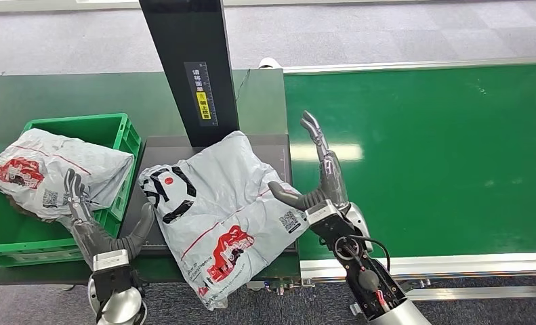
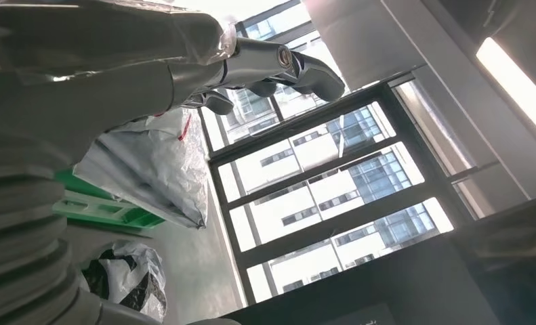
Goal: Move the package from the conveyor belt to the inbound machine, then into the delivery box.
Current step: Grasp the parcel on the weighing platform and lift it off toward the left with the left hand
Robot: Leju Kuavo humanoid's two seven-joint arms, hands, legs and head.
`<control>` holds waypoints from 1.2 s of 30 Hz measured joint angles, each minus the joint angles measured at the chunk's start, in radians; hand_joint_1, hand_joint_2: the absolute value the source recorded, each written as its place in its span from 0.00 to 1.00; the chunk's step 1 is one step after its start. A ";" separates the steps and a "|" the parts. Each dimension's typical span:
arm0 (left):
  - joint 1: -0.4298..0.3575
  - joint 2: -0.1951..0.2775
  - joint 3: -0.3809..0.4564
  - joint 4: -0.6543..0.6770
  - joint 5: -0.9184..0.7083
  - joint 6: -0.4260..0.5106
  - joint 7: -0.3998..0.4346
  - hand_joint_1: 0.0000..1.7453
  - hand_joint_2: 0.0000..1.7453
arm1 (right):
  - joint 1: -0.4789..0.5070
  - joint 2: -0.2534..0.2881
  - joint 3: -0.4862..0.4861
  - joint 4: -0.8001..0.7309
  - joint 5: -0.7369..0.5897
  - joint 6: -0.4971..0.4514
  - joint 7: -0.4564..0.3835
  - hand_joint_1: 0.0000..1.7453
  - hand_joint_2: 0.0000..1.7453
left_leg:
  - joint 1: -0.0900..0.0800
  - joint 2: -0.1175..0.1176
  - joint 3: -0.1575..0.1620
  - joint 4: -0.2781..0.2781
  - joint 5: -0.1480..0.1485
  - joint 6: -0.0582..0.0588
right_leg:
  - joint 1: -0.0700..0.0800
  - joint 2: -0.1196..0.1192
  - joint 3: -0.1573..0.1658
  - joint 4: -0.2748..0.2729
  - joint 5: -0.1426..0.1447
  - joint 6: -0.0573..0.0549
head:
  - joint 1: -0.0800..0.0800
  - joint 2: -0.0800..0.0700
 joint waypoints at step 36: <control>-0.007 0.054 -0.194 -0.124 0.041 -0.144 0.008 0.00 1.00 | 0.013 -0.019 0.027 -0.117 -0.111 -0.081 0.000 0.00 1.00 | 0.000 0.001 0.000 0.000 0.000 0.000 | 0.000 0.000 0.000 0.000 0.000 0.000 | 0.000 0.000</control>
